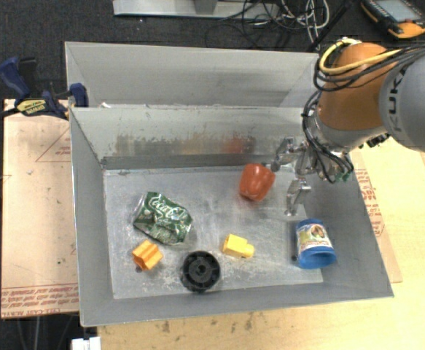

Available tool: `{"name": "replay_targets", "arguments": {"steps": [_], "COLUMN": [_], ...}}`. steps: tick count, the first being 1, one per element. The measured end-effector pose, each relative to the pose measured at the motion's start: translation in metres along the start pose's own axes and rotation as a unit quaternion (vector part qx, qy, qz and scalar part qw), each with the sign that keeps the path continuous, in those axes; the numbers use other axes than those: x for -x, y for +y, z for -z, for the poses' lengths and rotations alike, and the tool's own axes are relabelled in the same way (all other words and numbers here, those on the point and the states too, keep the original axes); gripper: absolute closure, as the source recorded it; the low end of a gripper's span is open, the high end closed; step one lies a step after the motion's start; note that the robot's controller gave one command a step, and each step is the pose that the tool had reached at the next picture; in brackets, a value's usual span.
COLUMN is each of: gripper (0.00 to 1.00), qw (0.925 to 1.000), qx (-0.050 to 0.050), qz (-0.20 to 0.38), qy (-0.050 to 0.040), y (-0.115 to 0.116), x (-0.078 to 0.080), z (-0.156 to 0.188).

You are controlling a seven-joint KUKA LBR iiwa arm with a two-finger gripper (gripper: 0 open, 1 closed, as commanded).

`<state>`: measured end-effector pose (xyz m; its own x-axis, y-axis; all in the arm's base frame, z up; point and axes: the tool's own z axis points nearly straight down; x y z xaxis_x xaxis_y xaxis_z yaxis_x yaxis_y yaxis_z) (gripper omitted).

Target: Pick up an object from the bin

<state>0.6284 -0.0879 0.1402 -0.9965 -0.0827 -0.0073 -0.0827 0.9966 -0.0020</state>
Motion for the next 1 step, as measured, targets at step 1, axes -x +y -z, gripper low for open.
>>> {"name": "replay_targets", "arguments": {"steps": [1], "gripper": [0.00], "qw": [0.9999], "qx": [0.002], "qz": [0.014], "qy": [0.0010], "y": [0.0010], "x": [0.0004], "z": [-0.0634]}}
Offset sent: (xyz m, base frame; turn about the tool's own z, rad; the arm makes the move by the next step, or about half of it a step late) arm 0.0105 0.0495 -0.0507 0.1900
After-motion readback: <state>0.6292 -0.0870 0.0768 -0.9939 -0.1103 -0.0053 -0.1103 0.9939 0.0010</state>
